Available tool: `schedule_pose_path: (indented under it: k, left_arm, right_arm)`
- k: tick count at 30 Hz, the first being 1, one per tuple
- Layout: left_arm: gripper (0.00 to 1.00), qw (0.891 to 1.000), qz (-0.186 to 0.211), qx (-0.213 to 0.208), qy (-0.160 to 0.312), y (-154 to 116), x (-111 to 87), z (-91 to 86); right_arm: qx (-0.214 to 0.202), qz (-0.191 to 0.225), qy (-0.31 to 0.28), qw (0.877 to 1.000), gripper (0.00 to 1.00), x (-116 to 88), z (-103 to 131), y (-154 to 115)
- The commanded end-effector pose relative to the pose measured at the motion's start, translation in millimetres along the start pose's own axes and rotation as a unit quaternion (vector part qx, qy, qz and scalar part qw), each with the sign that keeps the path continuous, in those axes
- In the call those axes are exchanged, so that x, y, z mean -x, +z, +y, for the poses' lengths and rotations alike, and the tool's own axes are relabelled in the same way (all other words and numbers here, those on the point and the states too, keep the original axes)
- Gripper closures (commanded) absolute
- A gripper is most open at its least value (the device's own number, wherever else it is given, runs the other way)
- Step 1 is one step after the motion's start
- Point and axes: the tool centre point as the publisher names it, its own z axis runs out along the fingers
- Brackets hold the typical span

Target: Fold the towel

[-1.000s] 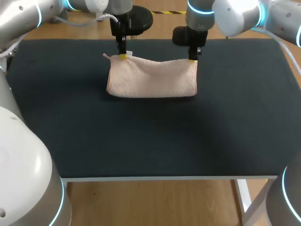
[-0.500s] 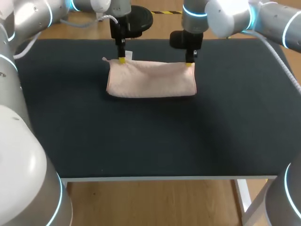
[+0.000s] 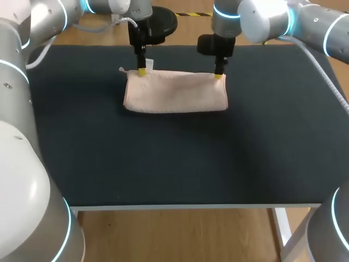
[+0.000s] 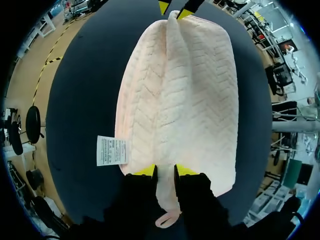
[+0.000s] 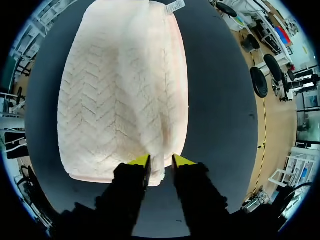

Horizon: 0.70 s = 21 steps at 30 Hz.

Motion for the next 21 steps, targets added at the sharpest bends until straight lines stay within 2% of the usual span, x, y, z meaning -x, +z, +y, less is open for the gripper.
schedule_pose_path:
  k: [1, 7, 10, 12, 13, 16, 21]
  left_arm:
    - [0.00, 0.999, 0.031, -0.011, 0.002, -1, 4.0, 4.3]
    - [0.00, 1.000, 0.012, -0.027, -0.003, -17, -8.9, 16.8]
    - [0.00, 0.999, -0.009, -0.036, 0.017, -27, -19.2, 23.5]
    - [0.00, 0.996, -0.025, -0.073, 0.042, -34, -26.3, 29.3]
    - [0.00, 0.995, -0.028, -0.076, 0.058, -37, -29.4, 31.4]
    - [0.00, 0.987, -0.033, -0.126, 0.094, -42, -38.2, 39.6]
    - [0.00, 0.982, -0.032, -0.153, 0.108, -42, -53.5, 54.2]
  right_arm:
    - [0.016, -0.009, 0.004, 1.000, 0.00, 1, -6, -6]
    - [0.034, -0.035, 0.021, 0.999, 0.00, -5, -11, -30]
    - [0.042, -0.046, 0.027, 0.998, 0.00, -11, -15, -40]
    - [0.046, -0.049, 0.029, 0.997, 0.00, -14, -18, -46]
    - [0.047, -0.052, 0.031, 0.997, 0.00, -16, -19, -48]
    - [0.049, -0.056, 0.035, 0.997, 0.00, -22, -23, -52]
    - [0.043, -0.055, 0.046, 0.996, 0.00, -28, -28, -50]
